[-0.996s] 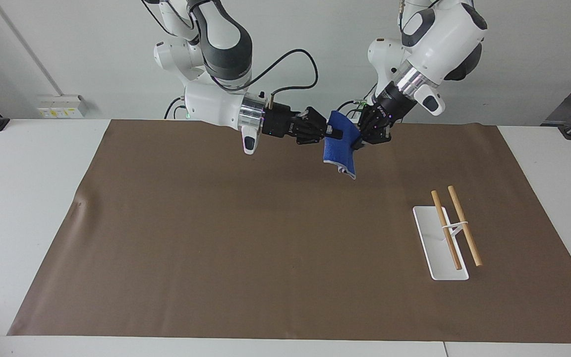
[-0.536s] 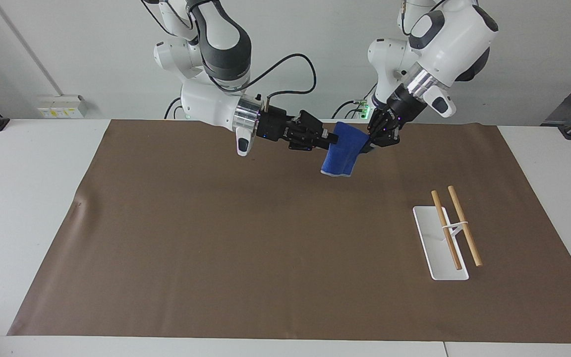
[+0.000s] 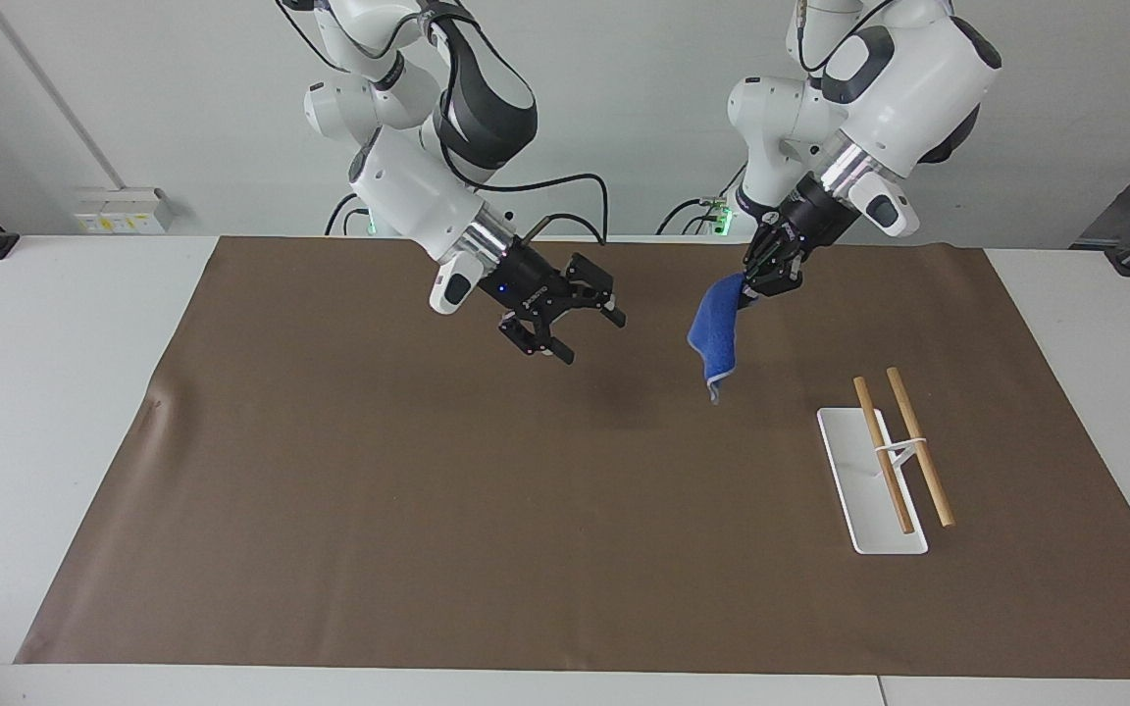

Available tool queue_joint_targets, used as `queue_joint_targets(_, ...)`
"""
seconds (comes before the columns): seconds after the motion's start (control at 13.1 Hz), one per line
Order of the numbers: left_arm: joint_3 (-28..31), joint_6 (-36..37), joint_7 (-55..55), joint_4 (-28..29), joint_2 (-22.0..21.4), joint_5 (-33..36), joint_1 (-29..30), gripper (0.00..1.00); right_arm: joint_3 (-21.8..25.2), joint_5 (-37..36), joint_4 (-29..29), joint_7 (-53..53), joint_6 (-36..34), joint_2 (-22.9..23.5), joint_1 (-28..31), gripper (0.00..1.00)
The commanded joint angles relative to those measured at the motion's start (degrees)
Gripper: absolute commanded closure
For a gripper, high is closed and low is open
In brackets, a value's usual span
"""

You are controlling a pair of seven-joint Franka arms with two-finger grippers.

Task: Right arm passes towel to left arm to hang
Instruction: 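Close the left gripper on the towel and open the right gripper, then carry the towel with the left gripper while the right gripper withdraws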

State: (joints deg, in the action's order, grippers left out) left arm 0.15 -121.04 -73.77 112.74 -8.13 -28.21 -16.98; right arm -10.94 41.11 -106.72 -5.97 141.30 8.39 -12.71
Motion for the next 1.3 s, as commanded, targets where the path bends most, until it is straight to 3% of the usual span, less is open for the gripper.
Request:
queue_joint_targets(0.0,-0.2,-0.4,11.9,2.2,-1.3,4.7,1.9,1.00,-0.4,-11.5,-0.9,0.7,-0.5,-0.1,4.6,0.00)
queue_joint_targets(0.31,-0.2,-2.3,35.6,3.9,0.0,11.3,5.0,1.00,-0.3,-25.2,-0.5,4.4,-5.1,0.0,10.1,0.00)
queue_joint_targets(0.46,-0.2,-5.6,45.2,3.7,2.4,16.5,6.6,1.00,-0.3,-36.0,0.8,8.8,-11.8,-0.7,10.9,0.00)
queue_joint_targets(0.61,-0.2,-8.9,50.9,3.2,5.1,20.2,8.0,1.00,-0.2,-39.6,2.2,13.2,-19.6,-2.7,11.1,0.00)
queue_joint_targets(0.92,-0.2,-13.2,51.6,-0.8,10.4,21.2,12.1,1.00,1.3,-39.6,3.4,16.3,-26.8,-7.6,14.9,0.00)
queue_joint_targets(1.07,-0.1,-12.6,50.7,-4.4,12.7,20.7,13.5,1.00,5.2,-40.3,5.5,15.9,-32.8,-9.0,12.7,0.00)
queue_joint_targets(1.23,-0.1,-12.9,46.5,-4.7,12.9,14.6,16.9,1.00,10.5,-41.5,9.0,15.5,-37.7,-9.4,10.4,0.00)
